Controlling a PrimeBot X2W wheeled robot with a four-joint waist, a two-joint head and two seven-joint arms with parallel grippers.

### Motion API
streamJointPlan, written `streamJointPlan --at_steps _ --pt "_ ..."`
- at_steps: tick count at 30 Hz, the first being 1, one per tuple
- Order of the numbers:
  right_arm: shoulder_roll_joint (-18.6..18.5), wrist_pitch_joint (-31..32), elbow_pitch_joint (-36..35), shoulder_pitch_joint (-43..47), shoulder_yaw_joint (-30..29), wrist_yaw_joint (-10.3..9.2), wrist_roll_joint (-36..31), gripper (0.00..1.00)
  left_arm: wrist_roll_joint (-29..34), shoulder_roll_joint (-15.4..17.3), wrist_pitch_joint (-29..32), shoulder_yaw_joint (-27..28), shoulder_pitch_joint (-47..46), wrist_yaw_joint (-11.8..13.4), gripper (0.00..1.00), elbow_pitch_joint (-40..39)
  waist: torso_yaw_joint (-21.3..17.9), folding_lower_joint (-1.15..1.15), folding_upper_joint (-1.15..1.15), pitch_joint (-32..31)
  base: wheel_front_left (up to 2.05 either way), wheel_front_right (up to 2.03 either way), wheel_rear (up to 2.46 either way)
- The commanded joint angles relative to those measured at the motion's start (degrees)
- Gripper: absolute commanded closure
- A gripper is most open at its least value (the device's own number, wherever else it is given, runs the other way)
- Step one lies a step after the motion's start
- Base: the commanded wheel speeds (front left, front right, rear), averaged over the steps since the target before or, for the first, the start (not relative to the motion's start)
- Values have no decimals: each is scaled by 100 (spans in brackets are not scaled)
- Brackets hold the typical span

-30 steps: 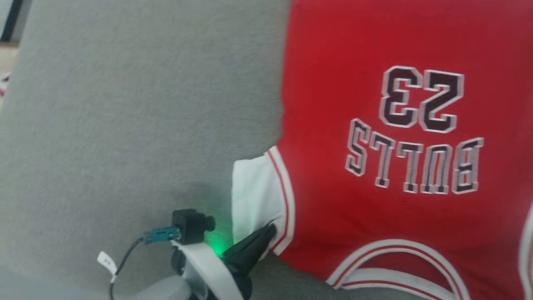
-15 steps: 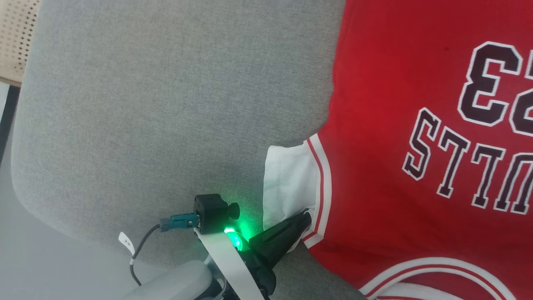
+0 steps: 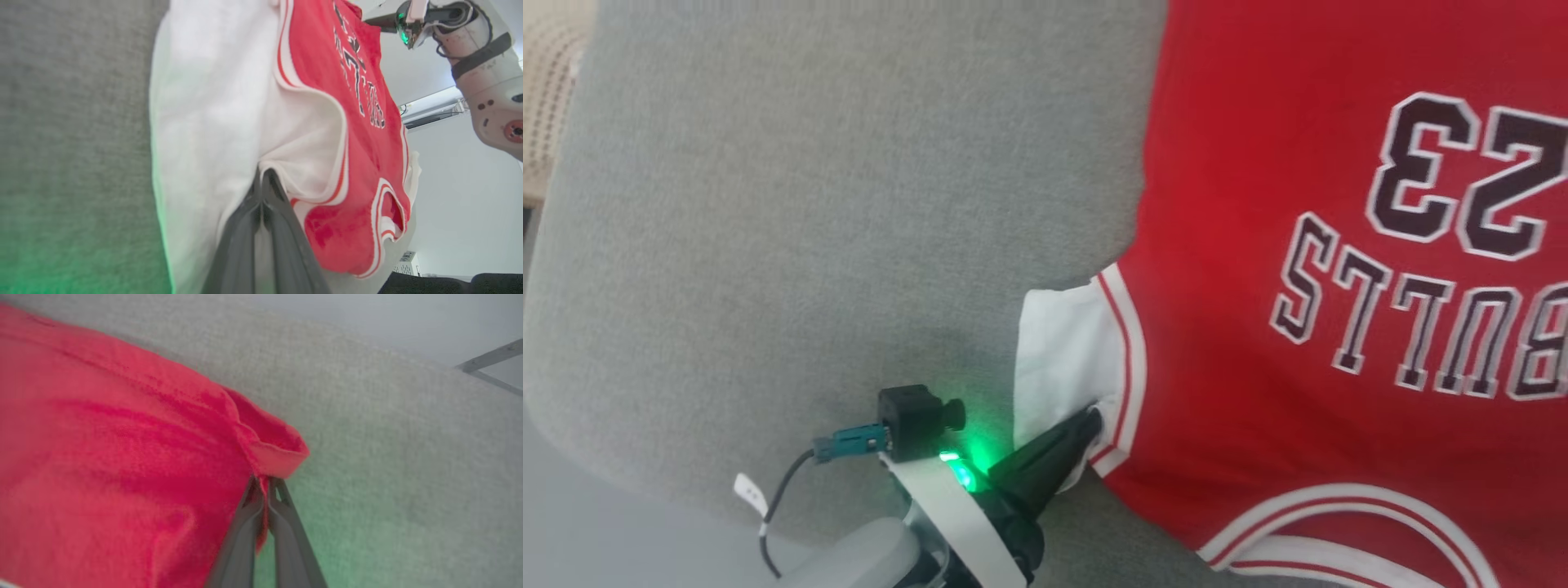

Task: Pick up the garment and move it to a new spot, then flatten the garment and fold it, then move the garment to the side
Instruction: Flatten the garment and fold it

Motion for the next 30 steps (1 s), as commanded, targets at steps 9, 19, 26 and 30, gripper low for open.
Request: streamJointPlan --at_steps 9,19,26,30 --pt "-1305 -204 -1783 2356 314 -2 2245 100 286 322 28 944 659 93 100 260 -820 0 -1 -1112 0 0 0" --pt "-1974 -610 -3424 5533 423 -1 3428 100 389 564 28 1366 1111 75 100 119 -1182 0 -1 -1549 0 0 0" --pt "-1850 -1070 -4291 7233 621 -1 3498 100 384 661 28 1467 1231 75 100 59 -1317 0 -1 -1653 0 0 0" --pt "-1668 -1272 -4481 7502 539 -1 3336 100 356 692 41 1437 1236 75 100 53 -1375 0 -1 -1682 0 0 0"
